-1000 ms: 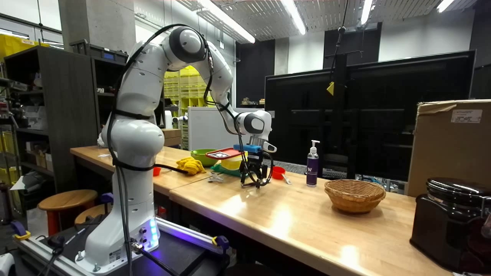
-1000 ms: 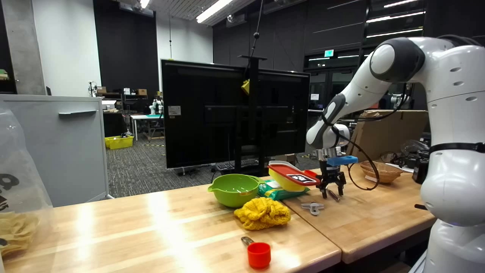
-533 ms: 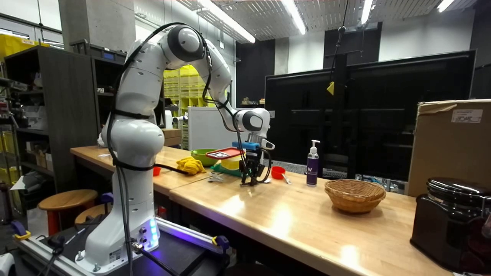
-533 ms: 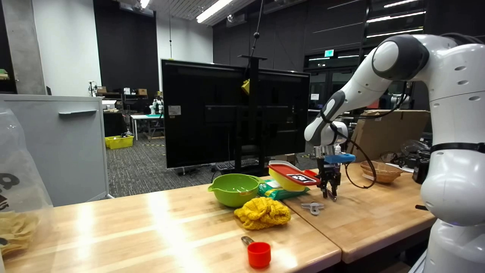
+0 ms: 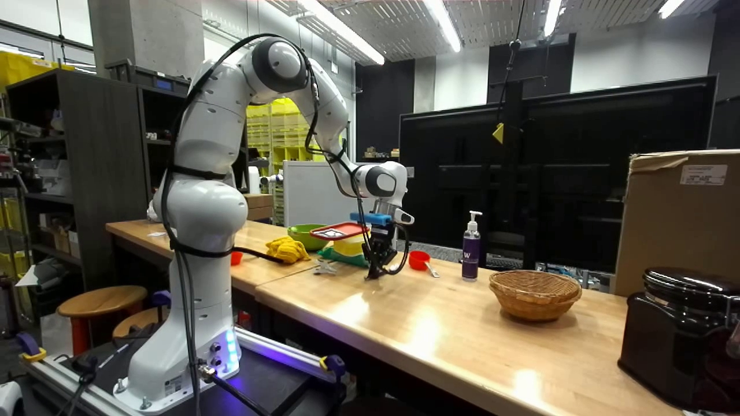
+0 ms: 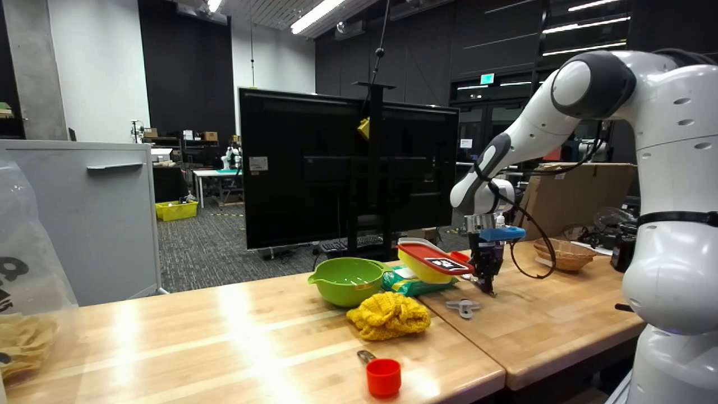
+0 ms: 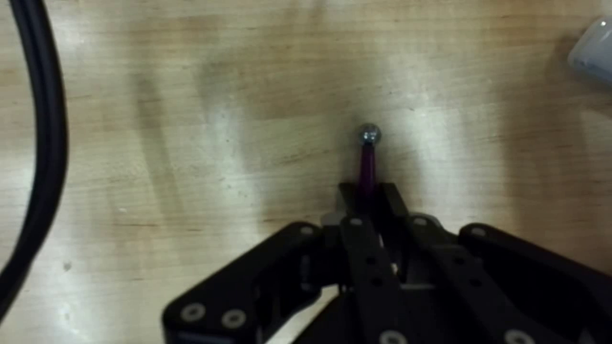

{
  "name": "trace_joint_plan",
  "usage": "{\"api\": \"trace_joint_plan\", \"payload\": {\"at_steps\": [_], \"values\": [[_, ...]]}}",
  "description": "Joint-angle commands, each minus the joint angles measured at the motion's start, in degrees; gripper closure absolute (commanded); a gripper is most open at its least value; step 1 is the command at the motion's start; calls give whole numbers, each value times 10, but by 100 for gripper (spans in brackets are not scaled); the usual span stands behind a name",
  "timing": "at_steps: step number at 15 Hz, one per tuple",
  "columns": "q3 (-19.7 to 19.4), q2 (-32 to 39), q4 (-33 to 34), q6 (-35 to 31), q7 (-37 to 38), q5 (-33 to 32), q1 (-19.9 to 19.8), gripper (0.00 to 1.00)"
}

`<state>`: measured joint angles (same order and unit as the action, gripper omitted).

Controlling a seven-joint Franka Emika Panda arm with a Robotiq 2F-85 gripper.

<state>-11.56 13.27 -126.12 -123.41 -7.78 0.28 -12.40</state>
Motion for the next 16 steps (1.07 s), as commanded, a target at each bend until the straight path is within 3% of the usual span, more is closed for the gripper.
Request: {"api": "trace_joint_plan", "payload": {"at_steps": [1,5,8,11,16], "values": [[-9,-14,-9,-10,12,-6,-10,97],[-50,-54,-12,-4,80,-72,-15,97],[-72,-109,-11,40,120,-164,-14,97],[-66,-177,-17,105,113,-226,-17,97],[-38,-274,-27,183,72,-237,-16,97]]}}
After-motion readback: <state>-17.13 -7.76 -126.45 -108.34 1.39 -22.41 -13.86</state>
